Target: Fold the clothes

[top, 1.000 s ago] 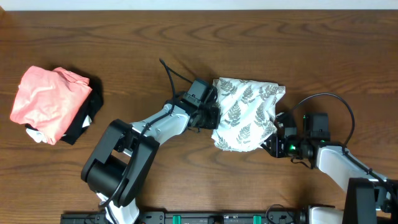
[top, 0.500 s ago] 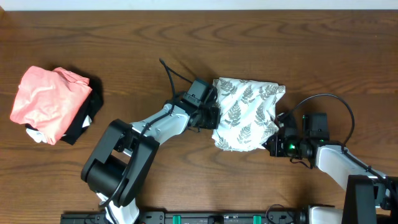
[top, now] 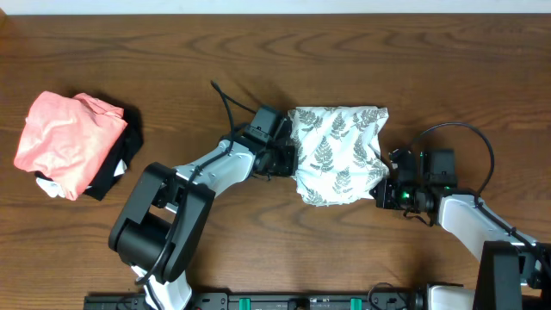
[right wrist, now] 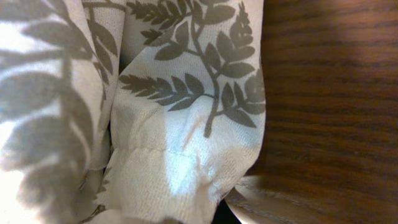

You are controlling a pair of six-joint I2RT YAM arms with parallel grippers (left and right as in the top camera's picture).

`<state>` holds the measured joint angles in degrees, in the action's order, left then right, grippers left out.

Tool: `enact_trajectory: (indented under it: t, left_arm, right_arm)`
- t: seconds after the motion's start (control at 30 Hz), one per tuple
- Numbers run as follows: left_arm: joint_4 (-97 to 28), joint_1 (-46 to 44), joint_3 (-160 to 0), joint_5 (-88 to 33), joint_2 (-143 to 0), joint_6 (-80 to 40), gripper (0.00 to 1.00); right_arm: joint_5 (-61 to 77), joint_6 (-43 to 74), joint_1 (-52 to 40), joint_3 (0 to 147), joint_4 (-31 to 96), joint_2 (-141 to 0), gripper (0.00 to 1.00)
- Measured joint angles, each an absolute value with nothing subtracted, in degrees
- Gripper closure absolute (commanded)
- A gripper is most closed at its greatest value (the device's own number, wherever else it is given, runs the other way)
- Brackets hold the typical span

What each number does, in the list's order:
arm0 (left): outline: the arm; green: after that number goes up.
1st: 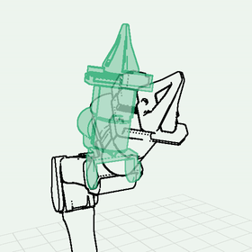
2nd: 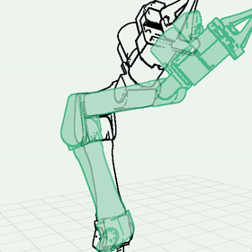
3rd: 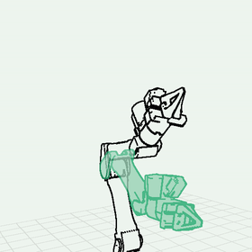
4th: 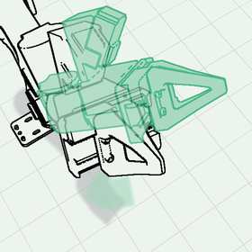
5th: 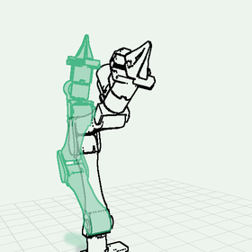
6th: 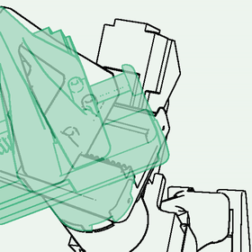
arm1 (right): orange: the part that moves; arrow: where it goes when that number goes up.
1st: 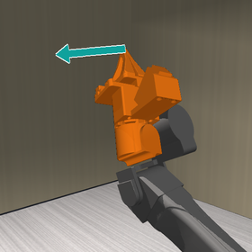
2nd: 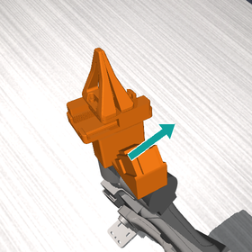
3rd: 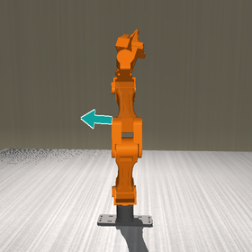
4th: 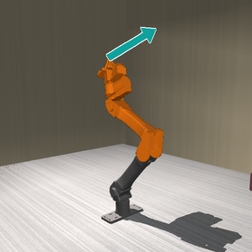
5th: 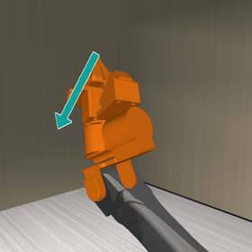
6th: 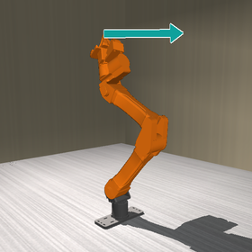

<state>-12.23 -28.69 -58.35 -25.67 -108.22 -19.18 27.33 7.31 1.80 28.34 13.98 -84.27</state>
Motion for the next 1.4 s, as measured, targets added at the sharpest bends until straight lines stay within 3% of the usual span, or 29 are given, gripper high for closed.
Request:
enact_trajectory:
  t: [0.67, 0.77, 0.9, 1.4]
  left_arm:
    - [-13.3, -28.2, -56.8, -28.8, -106.4, -18.0, 0.89]
    - [-13.2, -28.1, -56.8, -30.2, -106.3, -17.8, 0.77]
    - [-12.1, -27.6, -56.6, -34.0, -106.1, -17.8, 0.7]
    - [-11.8, -24.8, -56.6, -39.6, -98.2, -19.6, 0.68]
  right_arm:
    - [24.8, 7.5, 1.8, 29.0, 13.8, -84.3, 0.99]
    - [24.6, 7.5, 1.8, 29.1, 13.8, -84.3, 0.99]
    - [24.4, 7.5, 1.8, 29.1, 13.8, -84.3, 0.99]
    - [24.4, 7.5, 1.8, 29.1, 13.8, -84.3, 0.99]
